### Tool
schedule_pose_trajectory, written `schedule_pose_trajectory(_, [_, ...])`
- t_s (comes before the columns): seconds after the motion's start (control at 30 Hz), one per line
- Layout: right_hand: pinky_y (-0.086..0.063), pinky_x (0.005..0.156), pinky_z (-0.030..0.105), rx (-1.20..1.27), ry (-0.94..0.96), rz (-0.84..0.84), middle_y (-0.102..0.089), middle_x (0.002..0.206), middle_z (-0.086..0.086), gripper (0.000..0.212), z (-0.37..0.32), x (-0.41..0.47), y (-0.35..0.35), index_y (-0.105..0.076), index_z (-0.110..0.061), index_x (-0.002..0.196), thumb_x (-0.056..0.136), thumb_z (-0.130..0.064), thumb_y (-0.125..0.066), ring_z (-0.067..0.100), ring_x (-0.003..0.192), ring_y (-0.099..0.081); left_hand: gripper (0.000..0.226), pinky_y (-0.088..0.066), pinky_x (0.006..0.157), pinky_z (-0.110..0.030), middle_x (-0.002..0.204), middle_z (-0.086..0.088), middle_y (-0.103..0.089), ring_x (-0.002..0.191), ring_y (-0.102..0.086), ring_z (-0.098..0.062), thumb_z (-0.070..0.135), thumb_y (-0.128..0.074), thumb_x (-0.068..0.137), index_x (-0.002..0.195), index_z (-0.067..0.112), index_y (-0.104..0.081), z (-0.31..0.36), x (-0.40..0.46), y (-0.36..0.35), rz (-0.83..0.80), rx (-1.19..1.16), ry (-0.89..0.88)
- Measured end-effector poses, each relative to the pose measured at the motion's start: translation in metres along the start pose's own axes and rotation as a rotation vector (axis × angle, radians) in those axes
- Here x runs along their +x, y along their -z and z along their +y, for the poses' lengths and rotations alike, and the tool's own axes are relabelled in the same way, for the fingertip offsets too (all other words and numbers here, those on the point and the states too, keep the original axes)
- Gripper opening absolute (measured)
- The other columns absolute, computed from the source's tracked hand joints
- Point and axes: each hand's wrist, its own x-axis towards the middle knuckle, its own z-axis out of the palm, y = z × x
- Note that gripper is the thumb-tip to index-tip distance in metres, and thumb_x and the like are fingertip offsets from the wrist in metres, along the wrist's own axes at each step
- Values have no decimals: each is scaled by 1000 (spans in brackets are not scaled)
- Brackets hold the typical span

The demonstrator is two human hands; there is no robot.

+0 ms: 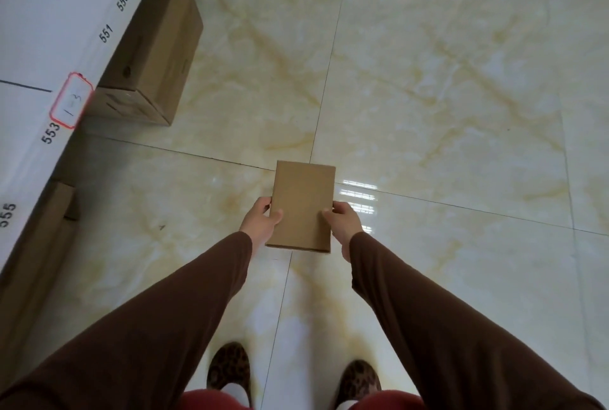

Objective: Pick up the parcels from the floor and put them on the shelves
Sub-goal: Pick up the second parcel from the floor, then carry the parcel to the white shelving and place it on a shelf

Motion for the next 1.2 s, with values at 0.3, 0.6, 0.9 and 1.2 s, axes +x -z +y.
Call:
schedule_pose_trajectory(0.3, [-54,96,40,150,417,136,-65,128,-1,31,-100,-120,47,-54,-24,127,97,-21,-58,17,117,-61,29,-52,74,-26,131,1,-64,81,-58,-12,15,-62,100,123,29,-53,130,-124,7,139,-110,-332])
schedule_pose_trajectory(0.6, [-52,105,45,167,759,137,-57,142,-6,49,-285,-361,172,-47,-30,144,97,-21,-60,13,130,-55,51,-53,80,-13,132,7,-62,110,-61,0,13,-62,101,148,28,-48,349,-368,31,77,-144,-565])
schedule_pose_trajectory(0.9, [-44,113,44,-219,1126,234,-41,136,-1,73,-388,-498,294,-20,-31,163,99,-32,-55,20,134,-43,45,-49,106,-33,138,8,-65,127,-61,-11,34,-60,103,147,29,-52,501,-519,22,-74,-185,-682])
schedule_pose_trajectory(1.2, [-32,121,32,-340,1317,315,-35,152,-4,73,-464,-493,338,-35,-36,156,94,-11,-64,14,143,-33,55,-46,112,-55,131,5,-63,126,-62,-28,77,-47,89,129,40,-51,598,-527,5,-213,-420,-576])
